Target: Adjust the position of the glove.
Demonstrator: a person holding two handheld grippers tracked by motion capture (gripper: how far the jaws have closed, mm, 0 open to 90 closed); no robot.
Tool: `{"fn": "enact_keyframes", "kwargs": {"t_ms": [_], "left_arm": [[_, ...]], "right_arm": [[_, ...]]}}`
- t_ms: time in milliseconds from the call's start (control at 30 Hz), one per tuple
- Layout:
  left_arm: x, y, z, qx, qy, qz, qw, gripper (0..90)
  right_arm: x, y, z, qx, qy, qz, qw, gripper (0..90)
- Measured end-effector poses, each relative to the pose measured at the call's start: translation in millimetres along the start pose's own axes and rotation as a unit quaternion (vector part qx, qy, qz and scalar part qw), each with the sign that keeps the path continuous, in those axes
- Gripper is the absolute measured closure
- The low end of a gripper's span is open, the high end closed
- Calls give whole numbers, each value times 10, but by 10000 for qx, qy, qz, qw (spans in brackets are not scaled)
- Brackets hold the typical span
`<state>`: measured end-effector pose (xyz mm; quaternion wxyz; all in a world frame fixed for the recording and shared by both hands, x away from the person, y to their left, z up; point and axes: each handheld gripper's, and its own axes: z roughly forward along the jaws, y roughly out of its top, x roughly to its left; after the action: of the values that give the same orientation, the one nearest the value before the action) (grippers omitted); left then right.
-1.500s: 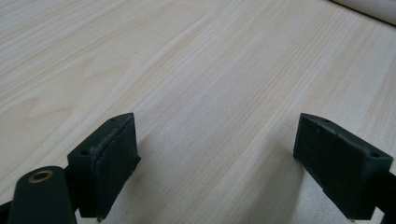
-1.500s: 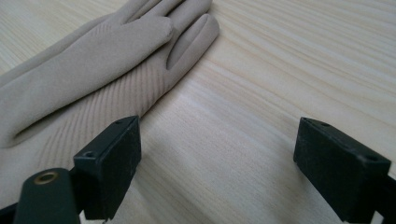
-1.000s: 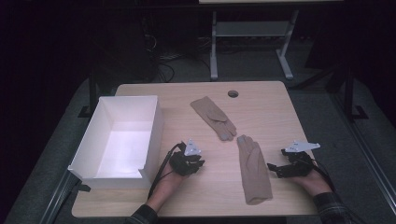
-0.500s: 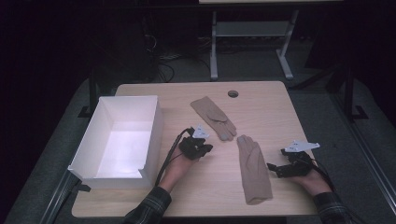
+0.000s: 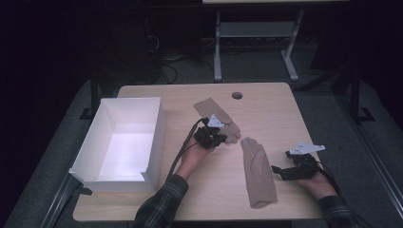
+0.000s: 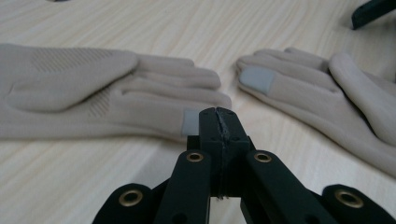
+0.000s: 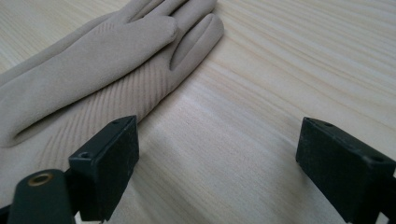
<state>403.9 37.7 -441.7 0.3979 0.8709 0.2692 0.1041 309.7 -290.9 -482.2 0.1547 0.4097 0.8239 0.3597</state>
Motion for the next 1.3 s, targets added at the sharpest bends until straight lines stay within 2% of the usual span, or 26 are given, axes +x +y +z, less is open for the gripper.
{"fn": "enact_keyframes", "kwargs": {"t_ms": [167, 633, 667, 733, 800, 867, 967, 1067, 1300], "left_arm": [[19, 84, 121, 23, 4, 47, 10000, 898], [124, 177, 428, 103, -32, -122, 9999, 897], [130, 177, 457, 157, 11, -80, 9998, 897], [140, 165, 505, 237, -22, -148, 9996, 897], [149, 146, 540, 316, -9, -85, 9995, 898], [150, 142, 539, 304, -19, -135, 9994, 898], [125, 133, 511, 388, 3, -90, 9992, 898], [97, 94, 474, 368, -41, -109, 9993, 898], [-18, -42, 306, 436, -155, 32, 9989, 899]], "right_arm": [[1, 2, 3, -7, 5, 10, 10000, 127], [0, 3, 4, -12, 0, 6, 10000, 128], [0, 3, 3, -4, 3, 8, 10000, 128], [-1, 3, 4, -10, 2, 0, 10000, 128], [-1, 3, 4, -7, 4, 6, 10000, 128], [0, 2, 3, -8, 4, 11, 10000, 128], [-1, 4, 5, -13, 1, 3, 10000, 128], [-1, 4, 5, -14, 0, 3, 10000, 128], [-2, 5, 6, -11, 2, -1, 10000, 128]]}}
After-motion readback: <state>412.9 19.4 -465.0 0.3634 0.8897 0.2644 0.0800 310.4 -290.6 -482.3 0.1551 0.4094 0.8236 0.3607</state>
